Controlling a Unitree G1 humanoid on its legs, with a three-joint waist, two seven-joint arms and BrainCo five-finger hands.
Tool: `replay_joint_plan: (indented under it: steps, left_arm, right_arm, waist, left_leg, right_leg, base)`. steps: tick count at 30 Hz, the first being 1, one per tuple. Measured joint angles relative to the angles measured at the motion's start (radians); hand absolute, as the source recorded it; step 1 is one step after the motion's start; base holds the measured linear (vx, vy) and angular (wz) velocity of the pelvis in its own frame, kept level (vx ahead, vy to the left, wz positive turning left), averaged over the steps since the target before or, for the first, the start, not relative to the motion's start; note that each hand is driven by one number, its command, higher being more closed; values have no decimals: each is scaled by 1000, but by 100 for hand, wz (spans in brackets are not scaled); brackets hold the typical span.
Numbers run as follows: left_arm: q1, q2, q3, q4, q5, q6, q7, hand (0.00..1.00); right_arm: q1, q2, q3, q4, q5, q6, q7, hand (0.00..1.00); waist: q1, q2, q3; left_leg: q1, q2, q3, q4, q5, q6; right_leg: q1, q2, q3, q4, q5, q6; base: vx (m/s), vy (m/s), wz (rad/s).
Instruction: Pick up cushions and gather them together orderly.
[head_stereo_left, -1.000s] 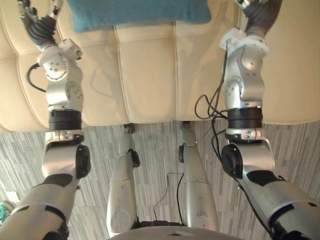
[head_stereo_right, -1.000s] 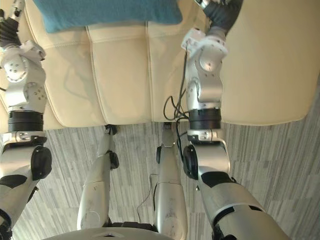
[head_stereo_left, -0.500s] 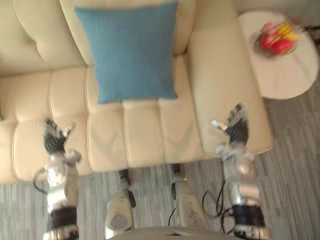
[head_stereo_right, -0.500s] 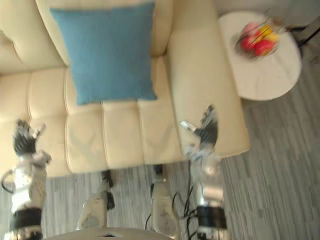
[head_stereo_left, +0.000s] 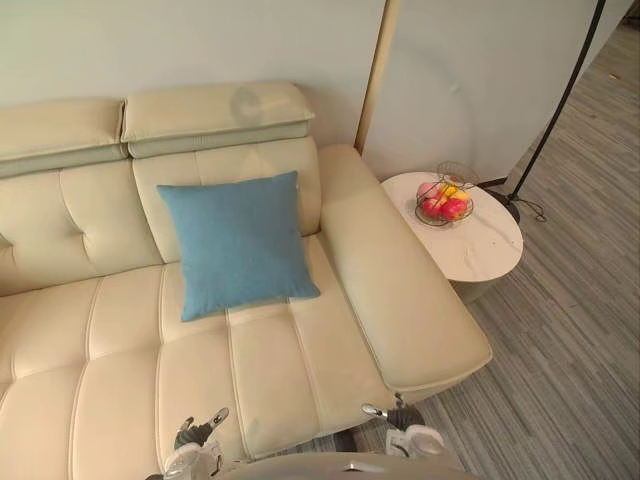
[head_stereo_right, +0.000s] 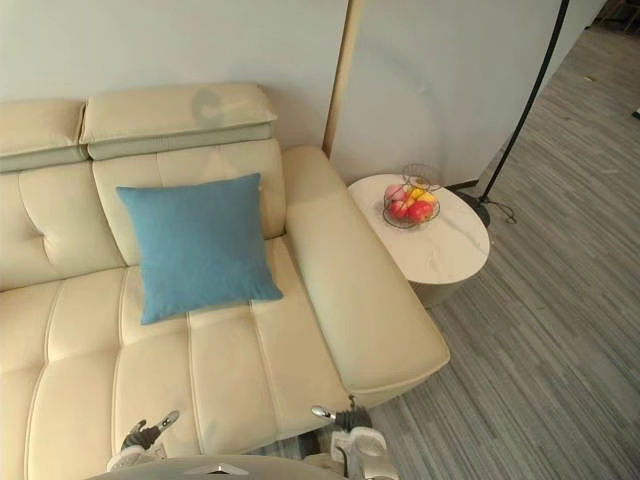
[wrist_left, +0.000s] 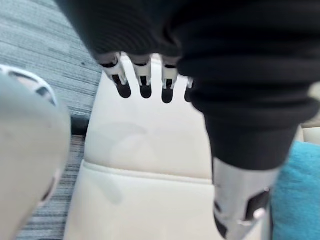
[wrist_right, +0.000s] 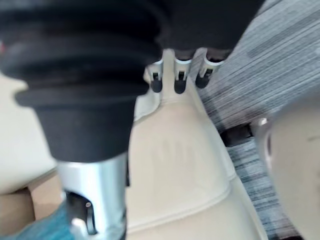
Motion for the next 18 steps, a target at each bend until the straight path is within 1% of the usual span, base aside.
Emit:
replay_joint_plan:
  steps: [1,4,8,11,12,13,14,15,16,17,18]
  left_arm:
    - [2,0,17,20,0,3,-1,0]
    - [4,2,21,36,0,7,-3,0]
    - [-3,7,26,41,-1,11,-11,0]
    - [-17,10,15,48,-2,18,-7,0]
    - [-27,14,3,49,-2,18,-5,0]
    - [-31,15,-2,49,-2,18,-5,0]
    - [-44,15,-5,48,-5,18,-3,0]
    - [-59,20,-5,45,-8,18,1,0]
    - [-66,20,-4,42,-9,18,4,0]
    - [-72,11,-5,33,-9,18,6,0]
    - [-75,1,-9,26,-8,18,11,0]
  right_arm:
    - [-4,0,-19,19,1,6,0,0]
    - [-12,0,-49,39,4,10,-1,0]
    - [-17,1,-53,47,20,11,-1,0]
    - [-27,2,-53,44,19,11,-2,0]
    - [-42,4,-50,41,19,11,-5,0]
    - [-46,5,-49,40,19,11,-9,0]
    - [-51,7,-43,32,20,11,-20,0]
    - [-51,13,-40,12,20,12,-25,0]
    - [-51,20,-38,3,20,12,-30,0]
    - [-59,17,-37,3,20,12,-37,0]
    - [-71,8,-40,4,21,11,-40,0]
  waist:
    - [2,3,0]
    - [4,5,0]
    - [1,2,0]
    - [0,-4,14]
    - [0,-5,29]
    - [0,-4,33]
    - [1,-18,52]
    - [1,-25,72]
    - [2,-29,78]
    - [6,-10,81]
    - [14,22,101]
  left_leg:
    - [17,-6,1,-5,-5,2]
    - [43,-17,1,-3,-22,4]
    - [59,-24,15,0,-31,4]
    - [67,-20,57,23,-48,2]
    - [64,-16,91,44,-61,3]
    - [62,-14,100,52,-65,4]
    - [54,-9,120,73,-77,6]
    - [42,-2,137,109,-93,13]
    - [29,0,138,124,-103,27]
    - [21,4,129,113,-100,62]
    - [16,32,139,108,-81,65]
  right_leg:
    - [9,0,14,-4,3,-1]
    - [20,1,37,-3,3,-1]
    - [21,0,58,1,3,-5]
    - [10,10,91,17,6,-10]
    - [-6,20,115,29,8,-33]
    - [-10,21,118,30,9,-43]
    - [-21,25,130,30,12,-63]
    - [-30,25,120,23,8,-108]
    - [-39,21,81,15,-1,-189]
    - [-48,13,-32,8,-53,-340]
    - [-100,-2,-157,136,-109,-250]
  base:
    - [25,24,-30]
    - [3,27,-31]
    - [-16,13,-17]
    - [-38,-3,-42]
    - [-54,-8,-57]
    - [-80,-8,-69]
    - [-77,0,-49]
    - [-89,2,-52]
    - [-100,14,-58]
    - [-85,11,-69]
    - [-51,-7,-28]
